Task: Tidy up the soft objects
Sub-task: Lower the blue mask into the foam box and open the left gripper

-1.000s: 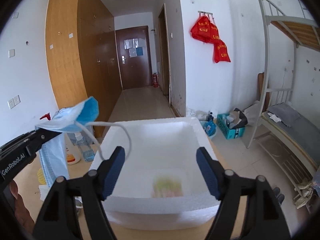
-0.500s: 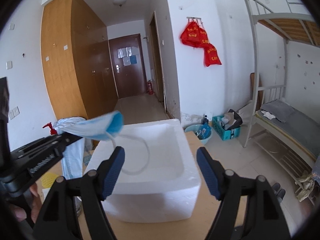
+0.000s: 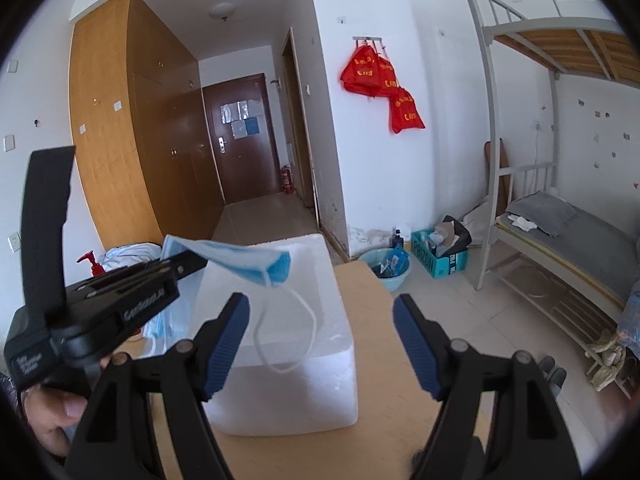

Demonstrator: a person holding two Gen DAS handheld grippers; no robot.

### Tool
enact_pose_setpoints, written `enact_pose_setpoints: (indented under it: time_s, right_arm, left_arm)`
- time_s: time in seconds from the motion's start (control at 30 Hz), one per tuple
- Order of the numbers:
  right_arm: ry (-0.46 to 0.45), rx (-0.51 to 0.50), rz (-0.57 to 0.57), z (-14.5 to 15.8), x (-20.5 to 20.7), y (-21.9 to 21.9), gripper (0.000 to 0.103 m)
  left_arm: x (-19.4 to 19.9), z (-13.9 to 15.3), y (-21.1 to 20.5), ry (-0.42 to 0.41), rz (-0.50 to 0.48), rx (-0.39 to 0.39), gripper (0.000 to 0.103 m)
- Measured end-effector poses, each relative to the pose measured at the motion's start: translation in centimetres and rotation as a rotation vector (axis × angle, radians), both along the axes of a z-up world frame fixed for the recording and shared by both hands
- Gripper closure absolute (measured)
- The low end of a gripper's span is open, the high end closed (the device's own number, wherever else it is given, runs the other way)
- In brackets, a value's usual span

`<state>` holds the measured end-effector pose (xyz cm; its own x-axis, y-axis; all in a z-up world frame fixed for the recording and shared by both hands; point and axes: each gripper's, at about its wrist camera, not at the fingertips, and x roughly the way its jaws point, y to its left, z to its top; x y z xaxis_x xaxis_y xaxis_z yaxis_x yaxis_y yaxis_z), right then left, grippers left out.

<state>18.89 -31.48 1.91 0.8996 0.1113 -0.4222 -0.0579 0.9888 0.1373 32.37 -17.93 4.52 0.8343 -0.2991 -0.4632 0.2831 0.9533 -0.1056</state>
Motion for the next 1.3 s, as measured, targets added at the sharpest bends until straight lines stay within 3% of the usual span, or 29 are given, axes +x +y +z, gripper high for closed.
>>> enact_pose_setpoints:
  time_s: [0.37,0.43,0.47,0.5,0.57,0.67,0.93,1.07,1.13,1.2,1.23,1.27,1.3]
  right_arm:
    - [-0.003,0.001,0.009,0.0,-0.1,0.1,0.025]
    - [-0.003,-0.001,0.009,0.0,-0.1,0.1,0.025]
    - [-0.003,0.000,0.012,-0.1,-0.1,0.1,0.025]
    - [-0.003,0.001,0.013,-0.1,-0.1,0.0,0.025]
    - [-0.004,0.003,0.015,-0.1,0.0,0.0,0.025]
    - [-0.005,0.005,0.015,-0.1,-0.1,0.0,0.025]
    - [-0.008,0.009,0.023,0.0,-0.2,0.0,0.025]
    - [-0.006,0.009,0.026,0.1,-0.1,0.0,0.025]
    - [-0.011,0.007,0.025,0.2,-0.2,0.0,0.025]
    - [-0.013,0.011,0.025,0.2,-0.2,0.0,0.025]
    - [-0.015,0.009,0.024,0.2,-0.2,0.1,0.025]
    - [-0.017,0.008,0.023,0.3,-0.2,0.1,0.025]
    - [-0.014,0.009,0.021,0.2,0.0,0.0,0.025]
  left_arm:
    - [0.8,0.2,0.6,-0.015,0.017,0.010,0.096]
    - [0.6,0.3,0.7,-0.022,0.023,0.011,0.089]
    - [0.6,0.3,0.8,-0.024,0.028,0.013,0.070]
    - [0.6,0.4,1.0,-0.027,0.043,0.018,0.038]
    - [0.4,0.7,1.2,-0.043,0.051,0.008,0.013]
    - [-0.7,1.4,1.8,-0.133,0.090,0.007,0.009]
    - [-1.0,1.6,2.3,-0.133,0.114,0.019,0.008]
    - [0.1,1.0,2.2,-0.073,0.149,0.069,0.005]
    - [0.1,1.2,2.2,-0.085,0.138,0.053,0.004]
    - [1.2,0.8,1.6,-0.066,0.222,0.152,0.005]
    - [1.9,0.5,1.3,-0.014,0.186,0.170,0.006]
    - [1.9,0.4,1.6,0.005,0.118,0.115,0.006]
    - [1.5,0.4,2.0,-0.008,0.110,0.087,0.006]
